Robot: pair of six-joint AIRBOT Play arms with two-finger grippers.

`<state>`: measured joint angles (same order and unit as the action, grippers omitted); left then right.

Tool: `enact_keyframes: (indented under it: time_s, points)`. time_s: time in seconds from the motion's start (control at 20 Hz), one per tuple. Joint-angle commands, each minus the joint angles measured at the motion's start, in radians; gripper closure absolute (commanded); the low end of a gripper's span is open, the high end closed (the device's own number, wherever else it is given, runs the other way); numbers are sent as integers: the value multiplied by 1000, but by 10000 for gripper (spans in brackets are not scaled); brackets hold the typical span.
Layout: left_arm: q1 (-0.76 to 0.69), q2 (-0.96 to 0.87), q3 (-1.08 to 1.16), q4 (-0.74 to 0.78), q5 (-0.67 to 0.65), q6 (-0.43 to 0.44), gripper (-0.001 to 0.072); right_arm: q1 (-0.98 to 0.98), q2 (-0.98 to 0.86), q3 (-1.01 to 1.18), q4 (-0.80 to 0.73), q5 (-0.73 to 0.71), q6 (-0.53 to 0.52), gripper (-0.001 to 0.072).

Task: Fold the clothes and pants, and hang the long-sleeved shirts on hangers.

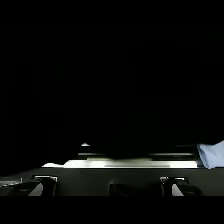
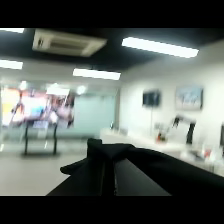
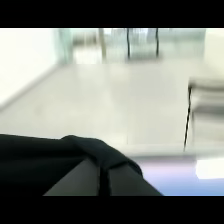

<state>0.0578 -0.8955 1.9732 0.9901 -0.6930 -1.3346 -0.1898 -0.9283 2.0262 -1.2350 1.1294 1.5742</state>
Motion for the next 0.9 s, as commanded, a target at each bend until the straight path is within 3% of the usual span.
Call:
enact_keyframes:
  time_s: [0.0,0.15,0.3,0.5,0.75,0.8,0.85]
  points:
    - [1,-70,-181,121,-116,1,682,0,-85,-222,12,265,100,671]
    - [2,-210,-417,152,-34,89,682,0,-201,-573,37,-18,98,671]
    - [-6,-412,-523,151,40,86,682,0,-386,-770,195,-290,98,671]
    - [-37,-637,-525,90,-69,0,681,0,-608,-781,412,-298,112,670]
    - [-78,-739,-525,76,-262,-12,674,-1,-653,-774,434,-285,57,667]
    - [-76,-737,-524,76,-295,-28,649,-8,-653,-753,429,-253,56,628]
    - [-63,-729,-517,76,-349,-35,637,-23,-653,-720,424,-196,55,545]
